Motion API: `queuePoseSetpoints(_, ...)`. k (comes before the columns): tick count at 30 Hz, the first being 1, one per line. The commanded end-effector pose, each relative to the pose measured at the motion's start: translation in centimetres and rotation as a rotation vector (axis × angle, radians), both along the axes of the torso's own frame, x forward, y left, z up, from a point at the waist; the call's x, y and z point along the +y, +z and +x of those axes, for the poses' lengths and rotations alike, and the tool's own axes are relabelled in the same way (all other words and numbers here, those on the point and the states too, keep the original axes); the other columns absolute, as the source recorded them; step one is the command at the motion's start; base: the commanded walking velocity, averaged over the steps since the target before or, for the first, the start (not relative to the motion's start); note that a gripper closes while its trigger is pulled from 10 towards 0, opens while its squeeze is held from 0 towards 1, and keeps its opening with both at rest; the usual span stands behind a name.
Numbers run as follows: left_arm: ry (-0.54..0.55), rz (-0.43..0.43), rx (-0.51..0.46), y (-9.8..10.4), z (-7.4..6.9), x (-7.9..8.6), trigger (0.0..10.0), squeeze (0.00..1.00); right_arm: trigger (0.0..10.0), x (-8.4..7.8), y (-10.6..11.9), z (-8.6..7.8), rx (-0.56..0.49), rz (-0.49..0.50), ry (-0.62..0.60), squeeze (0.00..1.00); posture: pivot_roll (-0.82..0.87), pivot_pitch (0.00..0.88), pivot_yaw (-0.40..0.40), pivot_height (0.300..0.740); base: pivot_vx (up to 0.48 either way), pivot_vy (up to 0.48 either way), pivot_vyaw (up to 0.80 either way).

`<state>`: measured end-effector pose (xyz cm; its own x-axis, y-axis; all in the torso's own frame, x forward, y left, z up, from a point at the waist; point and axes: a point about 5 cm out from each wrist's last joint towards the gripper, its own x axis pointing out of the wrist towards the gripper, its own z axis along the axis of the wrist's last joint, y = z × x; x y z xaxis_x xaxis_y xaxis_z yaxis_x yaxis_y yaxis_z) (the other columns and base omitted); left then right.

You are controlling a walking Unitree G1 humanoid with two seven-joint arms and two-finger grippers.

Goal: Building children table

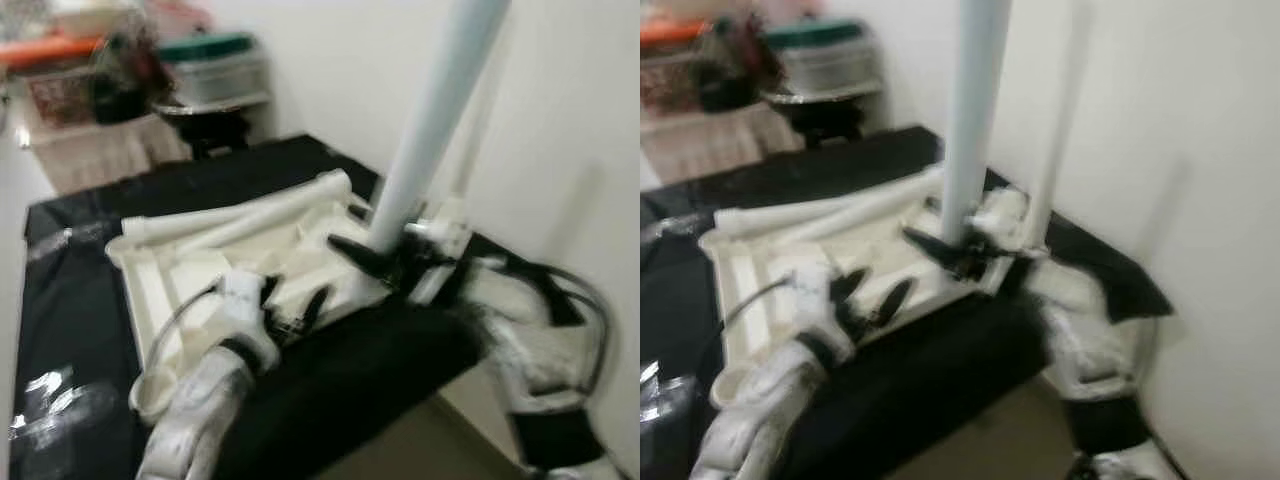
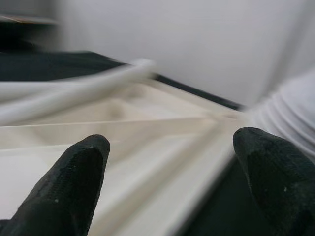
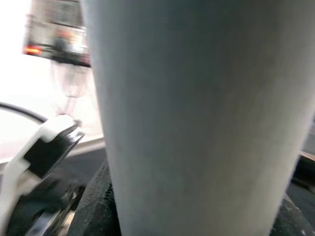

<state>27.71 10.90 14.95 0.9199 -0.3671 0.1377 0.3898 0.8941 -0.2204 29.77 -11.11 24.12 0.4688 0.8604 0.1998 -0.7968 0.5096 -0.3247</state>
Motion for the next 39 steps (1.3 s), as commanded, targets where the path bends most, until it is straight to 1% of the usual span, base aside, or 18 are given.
queuePoseSetpoints(1,0.007,0.015,0.001,-0.2,0.0,-0.3,10.0,0.00,10.0,-0.4,0.4,0.1,-0.019,-0.001,-0.005,0.00,-0.05,0.000,0.037,0.740,0.000,0.000,0.80)
queuePoseSetpoints(2,0.007,0.015,0.001,-0.2,0.0,-0.3,10.0,0.00,10.0,-0.4,0.4,0.1,-0.019,-0.001,-0.005,0.00,-0.05,0.000,0.037,0.740,0.000,0.000,0.80)
queuePoseSetpoints(5,0.094,0.043,0.007,-0.5,0.1,0.5,10.0,0.00,10.0,-0.6,0.4,0.1,-0.017,-0.006,-0.012,0.00,-0.05,0.000,0.040,0.740,0.000,0.000,0.80)
queuePoseSetpoints(6,0.094,0.043,0.007,-0.5,0.1,0.5,10.0,0.00,10.0,-0.6,0.4,0.1,-0.017,-0.006,-0.012,0.00,-0.05,0.000,0.040,0.740,0.000,0.000,0.80)
queuePoseSetpoints(7,0.138,0.058,0.015,-0.7,0.1,1.0,10.0,0.00,10.0,-0.6,0.3,0.1,-0.014,-0.007,-0.017,0.00,-0.05,0.000,0.043,0.740,0.000,0.000,0.80)
queuePoseSetpoints(9,0.138,0.058,0.015,-0.7,0.1,1.0,10.0,0.00,10.0,-0.6,0.3,0.1,-0.014,-0.007,-0.017,0.00,-0.05,0.000,0.043,0.740,0.000,0.000,0.80)
queuePoseSetpoints(10,0.170,0.071,0.018,-0.9,0.0,1.4,10.0,0.00,10.0,-0.7,0.2,0.1,-0.010,-0.008,-0.025,0.00,-0.05,0.000,0.044,0.740,0.000,0.000,0.80)
queuePoseSetpoints(12,0.194,0.086,0.019,-1.2,-0.3,1.8,10.0,0.00,10.0,-0.8,-0.1,0.2,-0.003,-0.010,-0.046,0.00,-0.05,0.000,0.044,0.740,0.000,0.000,0.80)
queuePoseSetpoints(13,0.194,0.086,0.019,-1.2,-0.3,1.8,10.0,0.00,10.0,-0.8,-0.1,0.2,-0.003,-0.010,-0.046,0.00,-0.05,0.000,0.044,0.740,0.000,0.000,0.80)
queuePoseSetpoints(14,0.189,0.094,0.022,-1.4,-0.7,1.7,10.0,0.00,10.0,-0.9,-0.3,0.5,-0.001,-0.010,-0.083,0.00,-0.04,0.000,0.044,0.740,0.000,0.000,0.80)
queuePoseSetpoints(16,0.187,0.096,0.025,-1.5,-0.8,1.6,10.0,0.00,10.0,-0.9,-0.4,0.6,-0.003,-0.009,-0.099,0.00,-0.04,0.000,0.044,0.740,0.000,0.000,0.80)
queuePoseSetpoints(18,0.178,0.095,0.035,-1.6,-1.0,1.5,10.0,0.00,10.0,-1.5,-0.1,1.4,0.000,0.051,-0.204,0.00,-0.04,0.000,0.044,0.740,0.000,0.000,0.80)
queuePoseSetpoints(20,0.163,0.092,0.038,-1.7,-1.0,1.3,10.0,0.00,10.0,-2.0,-0.2,2.2,0.009,0.060,-0.287,0.00,-0.04,0.000,0.045,0.740,0.000,0.000,0.00)
queuePoseSetpoints(22,0.161,0.092,0.037,-1.7,-1.0,1.3,10.0,0.00,10.0,-2.0,-0.3,2.2,0.009,0.058,-0.290,0.00,-0.04,0.000,0.045,0.740,0.000,0.000,0.00)
queuePoseSetpoints(26,0.120,0.095,0.030,-1.5,-1.3,0.9,10.0,0.00,10.0,-2.0,-0.9,2.0,0.028,0.044,-0.308,0.00,-0.05,0.004,0.053,0.740,0.000,0.000,0.00)
queuePoseSetpoints(28,0.108,0.107,0.044,-1.7,-1.4,0.9,10.0,0.00,10.0,-2.0,-1.3,1.8,0.052,0.046,-0.311,0.00,-0.05,0.005,0.055,0.740,0.000,-0.362,0.00)
queuePoseSetpoints(32,0.108,0.106,0.046,-1.7,-1.4,1.0,10.0,0.00,10.0,-2.0,-1.4,1.6,0.053,0.054,-0.307,0.00,-0.05,0.010,0.059,0.740,0.000,-0.476,0.00)
queuePoseSetpoints(39,0.148,0.126,0.068,-1.9,-1.2,1.6,10.0,0.00,10.0,-1.5,-2.2,0.8,0.086,0.023,-0.253,0.00,-0.05,0.032,0.061,0.740,0.000,0.000,0.80)
